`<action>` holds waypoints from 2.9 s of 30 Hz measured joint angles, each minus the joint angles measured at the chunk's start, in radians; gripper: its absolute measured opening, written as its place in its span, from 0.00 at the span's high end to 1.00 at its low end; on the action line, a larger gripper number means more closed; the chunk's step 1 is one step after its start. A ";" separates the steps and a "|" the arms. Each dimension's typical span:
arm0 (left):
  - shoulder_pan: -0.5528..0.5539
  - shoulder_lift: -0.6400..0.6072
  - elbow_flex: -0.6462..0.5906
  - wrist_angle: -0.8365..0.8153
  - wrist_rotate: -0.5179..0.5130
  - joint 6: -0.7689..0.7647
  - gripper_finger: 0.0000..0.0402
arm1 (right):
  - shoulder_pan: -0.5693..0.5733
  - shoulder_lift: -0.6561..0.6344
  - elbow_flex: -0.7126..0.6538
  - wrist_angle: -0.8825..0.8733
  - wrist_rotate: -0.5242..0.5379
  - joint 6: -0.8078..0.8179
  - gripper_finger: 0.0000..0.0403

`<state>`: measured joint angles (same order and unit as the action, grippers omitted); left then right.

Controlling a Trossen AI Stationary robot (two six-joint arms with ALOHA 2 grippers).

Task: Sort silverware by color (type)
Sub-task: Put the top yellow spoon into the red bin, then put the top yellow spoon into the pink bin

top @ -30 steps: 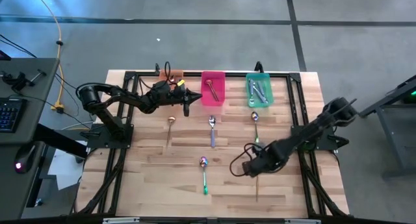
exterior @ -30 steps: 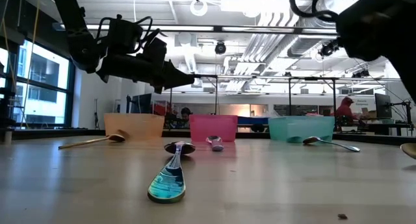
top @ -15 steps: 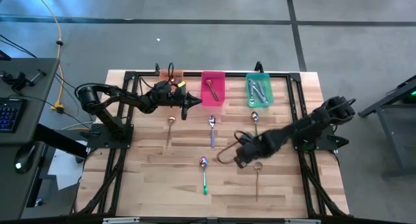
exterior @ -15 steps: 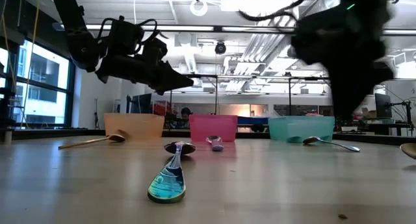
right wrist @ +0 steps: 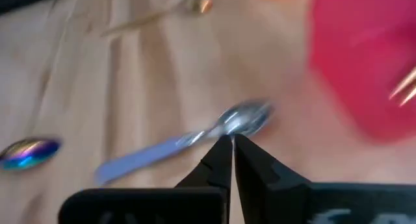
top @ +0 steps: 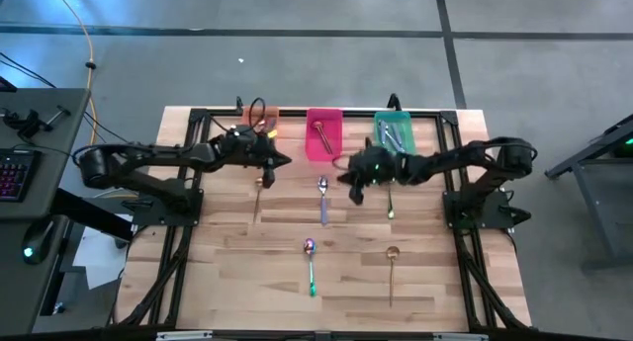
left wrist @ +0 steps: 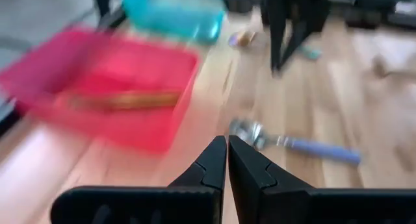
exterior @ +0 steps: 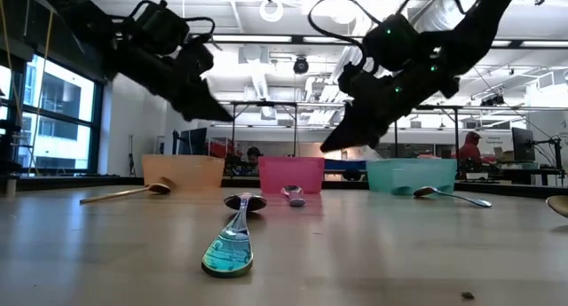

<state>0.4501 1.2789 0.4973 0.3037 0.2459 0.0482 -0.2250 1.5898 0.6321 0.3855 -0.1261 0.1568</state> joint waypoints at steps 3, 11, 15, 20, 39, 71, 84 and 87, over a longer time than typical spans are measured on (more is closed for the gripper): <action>-0.023 -0.038 0.000 -0.157 -0.112 -0.077 0.98 | -0.071 0.000 -0.020 0.114 -0.041 -0.073 0.99; -0.096 -0.062 0.000 -0.505 -0.167 -0.386 0.89 | -0.160 0.000 -0.033 0.167 -0.099 -0.186 1.00; -0.153 -0.062 0.005 -0.616 -0.174 -0.509 0.80 | -0.181 0.000 -0.033 0.166 -0.103 -0.182 1.00; -0.221 -0.062 0.052 -0.786 -0.265 -0.613 0.72 | -0.181 0.000 -0.033 0.169 -0.103 -0.191 1.00; -0.249 0.112 0.064 -0.659 -0.398 -0.742 0.75 | -0.209 0.000 -0.033 0.202 -0.112 -0.239 1.00; -0.138 0.129 0.218 -0.522 -0.276 -0.603 1.00 | -0.209 0.000 -0.032 0.195 -0.112 -0.274 1.00; -0.297 0.129 0.222 -0.783 -0.337 -0.721 0.80 | -0.209 0.000 -0.032 0.195 -0.112 -0.289 1.00; -0.331 0.143 0.220 -0.778 -0.385 -0.765 0.74 | -0.209 0.000 -0.032 0.195 -0.112 -0.289 1.00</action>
<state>0.1196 1.4218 0.7170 -0.4740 -0.1389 -0.7172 -0.4343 1.5898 0.5999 0.5804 -0.2386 -0.1322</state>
